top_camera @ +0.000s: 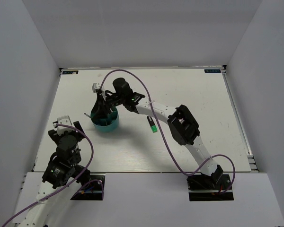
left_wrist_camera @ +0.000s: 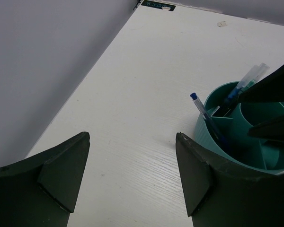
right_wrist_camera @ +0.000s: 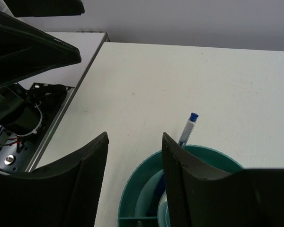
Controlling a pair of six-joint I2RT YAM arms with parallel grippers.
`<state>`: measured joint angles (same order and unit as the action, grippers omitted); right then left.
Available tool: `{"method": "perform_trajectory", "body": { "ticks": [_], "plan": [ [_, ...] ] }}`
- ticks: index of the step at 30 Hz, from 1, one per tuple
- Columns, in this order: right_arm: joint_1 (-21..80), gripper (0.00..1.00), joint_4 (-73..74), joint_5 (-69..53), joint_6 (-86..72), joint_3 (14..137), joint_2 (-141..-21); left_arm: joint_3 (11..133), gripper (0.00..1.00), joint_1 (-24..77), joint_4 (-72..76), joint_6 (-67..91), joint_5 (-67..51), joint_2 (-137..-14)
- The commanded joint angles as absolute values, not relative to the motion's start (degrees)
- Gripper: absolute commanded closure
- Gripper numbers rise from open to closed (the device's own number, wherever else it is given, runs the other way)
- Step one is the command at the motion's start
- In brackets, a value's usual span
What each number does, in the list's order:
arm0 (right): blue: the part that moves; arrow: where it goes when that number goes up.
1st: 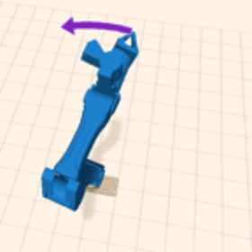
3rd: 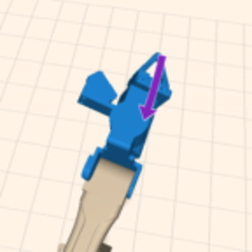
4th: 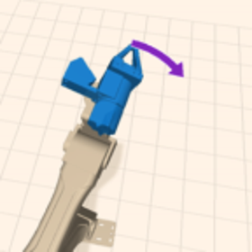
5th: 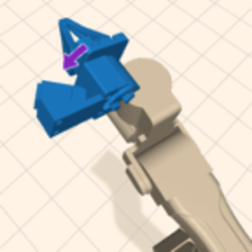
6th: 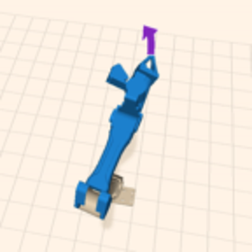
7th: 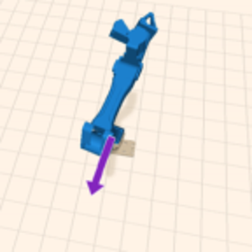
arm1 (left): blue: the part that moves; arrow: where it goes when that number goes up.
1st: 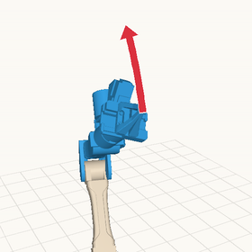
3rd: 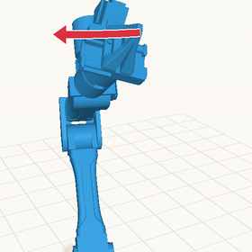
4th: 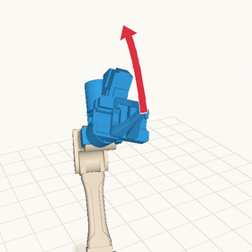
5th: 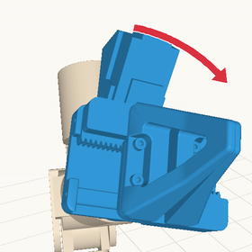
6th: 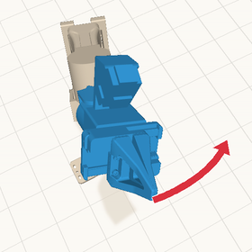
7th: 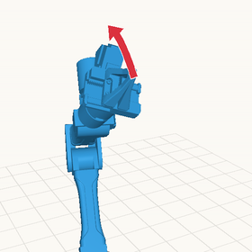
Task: Sort the stationery into containers
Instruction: Place the pen in the storage box, then pick up the pen from the center of the board.
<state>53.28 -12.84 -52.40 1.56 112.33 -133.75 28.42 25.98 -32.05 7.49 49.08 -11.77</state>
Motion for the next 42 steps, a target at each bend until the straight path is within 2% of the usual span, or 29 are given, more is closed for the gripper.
{"method": "perform_trajectory", "body": {
  "ticks": [1,4,6,7,9,10,12,13,14,17,18,19,20,22,23,24,25,27,29,31,32,33,34,36,37,38,39,40,42],
  "plan": [
    [52.8,0.48,-9.1,-51.9,4.8,112.6,-129.4,27.8,0.17,25.7,-31.2,6.9,49.7,-11.0],
    [52.0,0.49,-3.0,-49.5,5.5,113.6,-127.8,27.5,0.17,25.8,-31.0,6.9,49.7,-11.0],
    [51.7,0.54,3.4,-39.9,8.4,118.7,-127.0,27.3,0.17,25.6,-30.9,6.8,49.6,-10.7],
    [51.7,0.71,13.4,-36.0,9.4,120.3,-126.5,27.2,0.24,25.8,-30.7,6.8,48.9,-10.6],
    [51.7,0.97,18.3,-18.2,12.0,123.7,-125.6,27.0,0.36,25.8,-30.4,6.2,45.5,-10.5],
    [51.8,1.0,22.2,-14.2,12.4,123.4,-122.6,26.8,0.53,25.6,-29.5,5.6,44.3,-10.8],
    [50.7,1.0,24.6,-0.3,11.5,119.9,-119.2,26.7,0.74,25.7,-29.6,5.5,38.7,-12.0],
    [50.5,1.0,25.4,3.9,10.9,117.7,-116.4,26.9,0.93,25.7,-29.5,5.4,37.5,-12.4],
    [49.8,1.0,26.9,9.2,10.2,116.4,-115.6,27.3,1.0,25.7,-29.6,5.4,36.6,-14.3],
    [46.5,1.0,32.2,10.1,8.4,108.7,-109.4,28.0,1.0,25.7,-30.1,5.9,29.7,-17.4],
    [44.8,0.92,33.0,9.4,8.0,106.9,-107.1,28.1,1.0,25.7,-30.1,6.1,28.4,-18.0],
    [43.2,0.75,33.7,8.6,7.8,101.5,-104.9,28.6,0.99,25.6,-30.2,5.9,23.6,-19.7],
    [42.1,0.64,37.4,7.6,6.7,100.2,-104.2,28.6,0.86,25.8,-30.7,6.1,21.7,-20.8],
    [37.7,0.57,41.0,4.9,4.5,98.2,-103.0,30.4,0.68,25.7,-31.3,6.5,13.9,-26.3],
    [36.3,0.57,44.7,3.1,4.0,97.8,-103.1,31.0,0.58,25.7,-31.9,6.7,11.5,-28.0],
    [34.9,0.57,47.7,2.4,3.3,97.6,-102.8,32.9,0.32,25.6,-33.0,7.2,9.3,-32.6],
    [31.7,0.57,49.7,0.5,2.6,97.1,-102.5,33.7,0.21,25.6,-33.5,7.3,4.8,-34.3],
    [27.8,0.66,52.9,-4.6,2.3,94.7,-101.4,37.1,0.12,25.6,-34.9,9.1,-1.6,-39.8],
    [25.8,0.71,52.8,-7.3,1.9,90.5,-99.8,38.7,0.12,25.9,-35.2,10.4,-4.5,-42.0],
    [24.9,0.84,51.3,-8.0,2.8,87.4,-98.7,41.4,0.28,27.2,-34.7,11.8,-5.8,-46.1],
    [24.4,0.88,50.9,-8.0,3.2,85.9,-98.5,42.8,0.44,28.3,-34.7,11.9,-6.1,-47.9],
    [24.3,0.89,49.6,-9.7,3.8,85.3,-99.0,43.7,0.92,29.4,-34.9,12.2,-5.7,-48.9],
    [24.6,0.88,49.7,-10.3,4.0,85.5,-99.6,45.9,1.0,30.0,-35.2,12.7,-5.1,-50.6],
    [25.0,0.85,51.1,-15.1,4.3,88.6,-103.7,46.3,1.0,30.8,-35.1,12.4,-3.1,-52.3],
    [25.8,0.81,52.5,-16.5,4.4,89.7,-104.9,46.1,0.99,30.7,-35.1,11.5,-2.6,-52.1],
    [26.1,0.79,54.6,-18.1,4.0,93.1,-107.5,46.1,0.85,30.7,-35.0,11.5,-0.5,-51.6],
    [26.3,0.77,55.0,-21.5,3.7,93.9,-109.4,45.8,0.63,30.7,-35.2,11.4,1.5,-51.1],
    [27.2,0.66,54.8,-22.5,3.8,94.3,-110.0,44.2,0.29,30.7,-35.3,11.1,3.1,-48.6],
    [29.1,0.53,52.8,-23.1,3.4,93.2,-110.7,41.9,0.12,30.7,-35.0,11.0,8.0,-46.2]
  ]
}}
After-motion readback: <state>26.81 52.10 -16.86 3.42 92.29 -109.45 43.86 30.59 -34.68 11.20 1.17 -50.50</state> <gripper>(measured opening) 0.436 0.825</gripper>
